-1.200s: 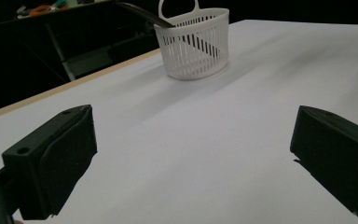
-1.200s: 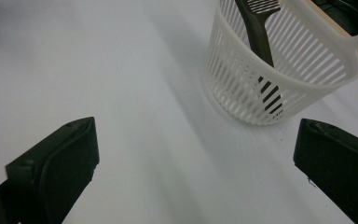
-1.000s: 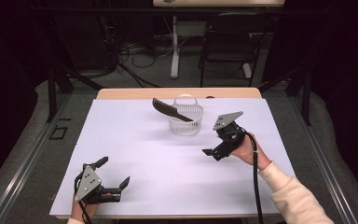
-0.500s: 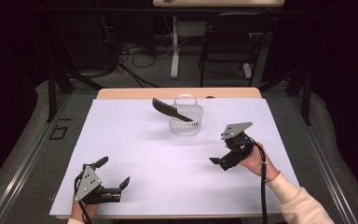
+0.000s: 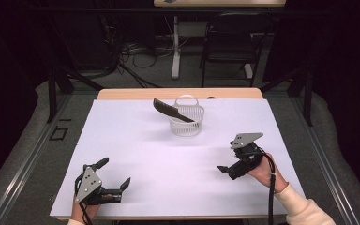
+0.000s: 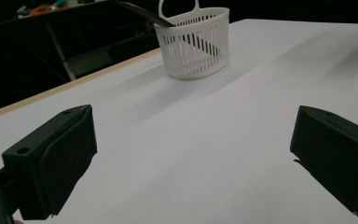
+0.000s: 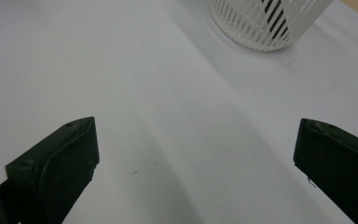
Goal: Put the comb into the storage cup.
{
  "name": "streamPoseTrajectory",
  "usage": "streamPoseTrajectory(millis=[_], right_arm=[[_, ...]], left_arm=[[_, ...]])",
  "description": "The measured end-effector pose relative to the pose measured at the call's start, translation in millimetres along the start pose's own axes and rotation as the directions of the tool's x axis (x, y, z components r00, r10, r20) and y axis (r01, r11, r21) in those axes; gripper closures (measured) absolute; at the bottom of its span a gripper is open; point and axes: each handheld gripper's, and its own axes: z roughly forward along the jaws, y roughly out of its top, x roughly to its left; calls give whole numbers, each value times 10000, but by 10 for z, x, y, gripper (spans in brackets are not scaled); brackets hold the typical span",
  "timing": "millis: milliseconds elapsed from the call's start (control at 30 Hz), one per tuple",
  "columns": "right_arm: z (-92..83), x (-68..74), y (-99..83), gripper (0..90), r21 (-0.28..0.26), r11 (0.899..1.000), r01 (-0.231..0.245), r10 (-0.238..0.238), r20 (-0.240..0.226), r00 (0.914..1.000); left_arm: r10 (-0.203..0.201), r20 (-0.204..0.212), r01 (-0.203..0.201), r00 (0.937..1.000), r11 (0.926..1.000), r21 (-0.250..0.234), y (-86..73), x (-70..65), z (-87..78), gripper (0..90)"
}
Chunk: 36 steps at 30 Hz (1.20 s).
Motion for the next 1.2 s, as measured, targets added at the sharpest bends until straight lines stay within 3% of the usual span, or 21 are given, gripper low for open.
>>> streamPoseTrajectory(millis=[667, 1200], right_arm=[[-87, 60, -357, 0, -65, 9990, -452, 454, 481, 9978], [-167, 83, -528, 0, -357, 9968, -719, 747, 827, 9938]], left_arm=[[-2, -11, 2, 10000, 10000, 10, 0, -3, 0, 4], [-2, -13, 2, 10000, 10000, 9, 0, -3, 0, 4]])
